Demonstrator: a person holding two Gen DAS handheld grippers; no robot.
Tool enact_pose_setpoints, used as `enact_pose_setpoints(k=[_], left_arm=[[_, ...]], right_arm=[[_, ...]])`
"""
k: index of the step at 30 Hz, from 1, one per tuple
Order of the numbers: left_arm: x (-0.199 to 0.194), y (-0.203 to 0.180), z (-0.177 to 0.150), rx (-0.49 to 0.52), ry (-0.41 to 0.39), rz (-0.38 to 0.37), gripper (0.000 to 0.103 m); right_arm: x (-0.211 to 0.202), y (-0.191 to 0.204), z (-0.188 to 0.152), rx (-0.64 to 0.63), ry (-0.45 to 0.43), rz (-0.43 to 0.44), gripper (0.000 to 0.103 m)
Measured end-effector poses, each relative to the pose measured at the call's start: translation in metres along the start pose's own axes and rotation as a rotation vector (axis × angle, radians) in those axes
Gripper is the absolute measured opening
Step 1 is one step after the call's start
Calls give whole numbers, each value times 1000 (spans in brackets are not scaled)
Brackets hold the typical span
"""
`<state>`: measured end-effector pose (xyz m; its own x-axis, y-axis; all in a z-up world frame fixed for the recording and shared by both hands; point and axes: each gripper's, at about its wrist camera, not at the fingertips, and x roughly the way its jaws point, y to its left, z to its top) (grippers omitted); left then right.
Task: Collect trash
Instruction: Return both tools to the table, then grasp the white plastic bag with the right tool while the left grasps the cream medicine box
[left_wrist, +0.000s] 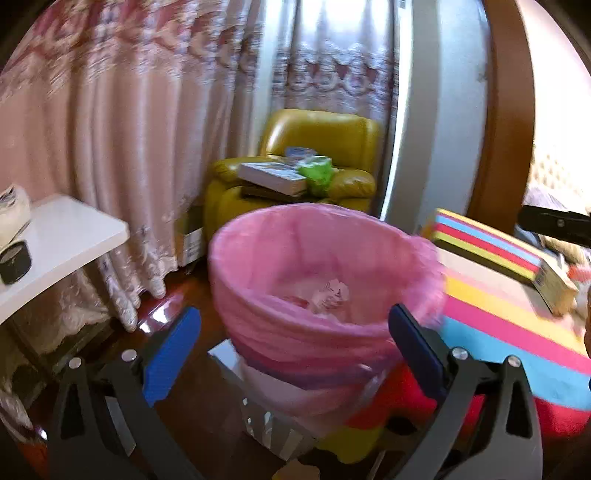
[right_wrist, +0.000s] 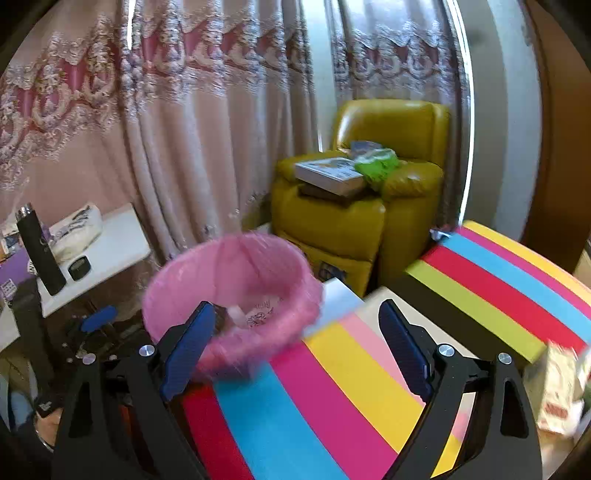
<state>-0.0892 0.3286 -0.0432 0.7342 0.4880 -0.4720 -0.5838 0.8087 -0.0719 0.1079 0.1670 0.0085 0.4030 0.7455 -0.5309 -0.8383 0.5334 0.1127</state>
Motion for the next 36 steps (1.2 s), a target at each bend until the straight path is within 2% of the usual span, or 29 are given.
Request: enact_pose_setpoints(k=[6, 9, 15, 21, 25, 28, 32, 36], left_arm=[[-6, -55, -7, 127, 7, -74, 98], [-8, -87, -16, 189, 28, -141, 98], [-16, -136, -38, 301, 51, -222, 98], [-25, -176, -42, 344, 61, -329, 98], [-23, -210, -41, 374, 101, -415, 98], [-18, -238, -34, 391, 125, -456, 98], [-6, -272, -14, 381, 141, -513, 98], [9, -307, -4, 407, 145, -507, 98]], right_arm=[[-26, -35, -32, 40, 16, -103, 85], [-43, -52, -49, 56, 27, -169, 85], [-85, -100, -87, 143, 50, -304, 85], [-130, -152, -120, 266, 38, -426, 85], [-152, -189, -137, 353, 37, -498, 85], [-157, -215, -145, 426, 43, -531, 85], [-148, -237, -142, 437, 59, -548, 85], [-136, -265, -134, 466, 76, -586, 85]])
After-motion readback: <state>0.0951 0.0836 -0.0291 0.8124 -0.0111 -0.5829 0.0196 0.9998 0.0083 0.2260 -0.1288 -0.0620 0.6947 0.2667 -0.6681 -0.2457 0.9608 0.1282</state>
